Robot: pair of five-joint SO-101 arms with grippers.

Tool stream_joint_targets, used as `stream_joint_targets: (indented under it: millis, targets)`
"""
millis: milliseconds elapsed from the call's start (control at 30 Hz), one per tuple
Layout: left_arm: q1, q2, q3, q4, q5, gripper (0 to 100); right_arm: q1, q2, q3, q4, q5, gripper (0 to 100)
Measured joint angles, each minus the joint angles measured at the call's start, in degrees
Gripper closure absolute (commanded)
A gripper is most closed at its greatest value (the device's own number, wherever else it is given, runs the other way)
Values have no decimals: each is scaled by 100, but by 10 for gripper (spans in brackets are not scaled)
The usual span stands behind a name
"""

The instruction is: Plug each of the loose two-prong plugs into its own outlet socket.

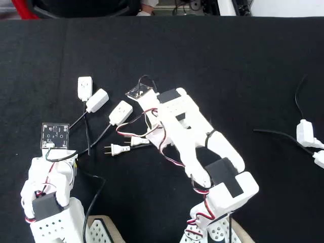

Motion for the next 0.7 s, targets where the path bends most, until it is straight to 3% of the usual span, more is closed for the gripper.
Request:
stream_joint_targets:
  millis: [700]
  targets:
    - [0, 0, 0, 0, 0, 820, 571, 97, 343, -527, 360, 814]
